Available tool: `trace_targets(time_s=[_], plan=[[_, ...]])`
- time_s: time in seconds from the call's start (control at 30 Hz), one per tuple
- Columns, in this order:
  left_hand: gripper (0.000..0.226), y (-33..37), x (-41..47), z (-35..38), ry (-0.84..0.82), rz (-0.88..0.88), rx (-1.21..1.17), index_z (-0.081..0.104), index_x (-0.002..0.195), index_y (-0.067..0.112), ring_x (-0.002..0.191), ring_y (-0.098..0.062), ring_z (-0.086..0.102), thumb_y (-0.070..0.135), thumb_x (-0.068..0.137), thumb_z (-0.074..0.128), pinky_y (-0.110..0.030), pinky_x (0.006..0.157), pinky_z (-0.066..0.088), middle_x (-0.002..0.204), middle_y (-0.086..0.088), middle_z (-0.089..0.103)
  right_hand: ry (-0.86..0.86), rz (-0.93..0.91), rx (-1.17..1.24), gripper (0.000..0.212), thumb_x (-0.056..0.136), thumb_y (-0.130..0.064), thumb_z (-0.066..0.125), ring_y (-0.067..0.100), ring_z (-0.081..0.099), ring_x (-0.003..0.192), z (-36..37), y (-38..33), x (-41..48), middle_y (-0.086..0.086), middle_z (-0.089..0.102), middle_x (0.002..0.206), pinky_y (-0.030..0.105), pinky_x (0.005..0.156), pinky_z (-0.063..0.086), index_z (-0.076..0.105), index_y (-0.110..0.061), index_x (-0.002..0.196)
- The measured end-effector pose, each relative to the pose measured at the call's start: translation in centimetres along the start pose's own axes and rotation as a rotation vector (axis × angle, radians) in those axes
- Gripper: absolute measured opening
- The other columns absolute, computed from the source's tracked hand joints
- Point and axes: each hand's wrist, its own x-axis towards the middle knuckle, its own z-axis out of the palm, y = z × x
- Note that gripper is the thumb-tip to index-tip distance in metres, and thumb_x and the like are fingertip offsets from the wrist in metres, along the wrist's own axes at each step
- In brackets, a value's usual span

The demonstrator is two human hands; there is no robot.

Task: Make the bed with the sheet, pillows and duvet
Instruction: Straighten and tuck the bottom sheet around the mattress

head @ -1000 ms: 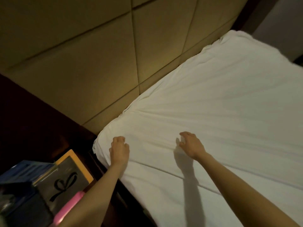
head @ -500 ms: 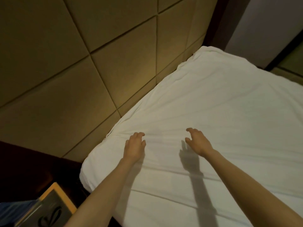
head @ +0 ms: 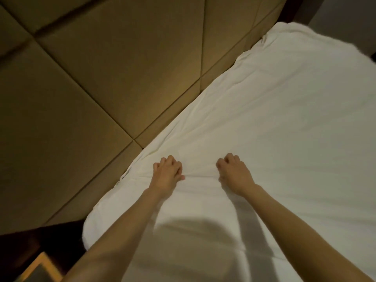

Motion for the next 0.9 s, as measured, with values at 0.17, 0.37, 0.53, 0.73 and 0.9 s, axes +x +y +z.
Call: trace_targets(time_s=[0.17,0.37,0.53,0.73,0.9], plan=[[0.015,-1.0,1.4,-0.8,-0.025,0.120,0.067,0.046,0.087,0.019,0.088,-0.018,0.045,0.030,0.098,0.049,-0.032,0.077,0.026,0.089,0.004,0.050,-0.098,-0.155,-0.099,0.011,0.089,-0.013,0.050,0.025,0.047,0.101,-0.5,-0.1,2.4,0.005,0.051,0.105,0.029,0.071,0.023,0.059,-0.014,0.095],[0.029,-0.9,3.5,-2.9,0.142,-0.050,-0.053,0.038,0.085,0.019,0.080,-0.017,0.049,-0.008,0.089,0.049,-0.026,0.068,0.025,0.087,0.004,0.049,0.042,-0.089,-0.029,0.014,0.096,-0.016,0.044,0.029,0.053,0.098,-4.7,-0.5,5.8,0.009,0.052,0.106,0.031,0.064,0.030,0.052,-0.008,0.102],[0.028,-1.4,4.8,-3.0,0.154,-0.194,-0.130,0.040,0.085,0.016,0.088,-0.019,0.054,-0.010,0.088,0.048,-0.025,0.065,0.033,0.093,-0.004,0.054,0.050,-0.079,-0.120,0.018,0.096,-0.017,0.043,0.029,0.049,0.106,-5.5,-1.7,8.2,0.010,0.052,0.113,0.033,0.071,0.033,0.051,-0.006,0.108],[0.011,-1.9,5.5,-3.2,0.090,-0.078,-0.036,0.049,0.101,0.008,0.081,-0.028,0.054,0.018,0.099,0.044,-0.033,0.065,0.036,0.106,-0.007,0.046,-0.143,0.064,0.229,0.023,0.095,-0.028,0.048,0.031,0.056,0.096,-5.1,-1.0,9.5,0.011,0.060,0.103,0.036,0.078,0.040,0.052,-0.009,0.108],[0.031,-1.7,7.2,-4.5,0.004,-0.181,-0.013,0.040,0.119,0.011,0.080,-0.035,0.055,0.026,0.095,0.054,-0.036,0.062,0.038,0.119,-0.007,0.037,-0.055,0.141,0.217,0.067,0.093,-0.023,0.050,0.031,0.057,0.087,-6.9,-0.6,11.1,0.010,0.056,0.097,0.039,0.075,0.046,0.012,-0.028,0.148]])
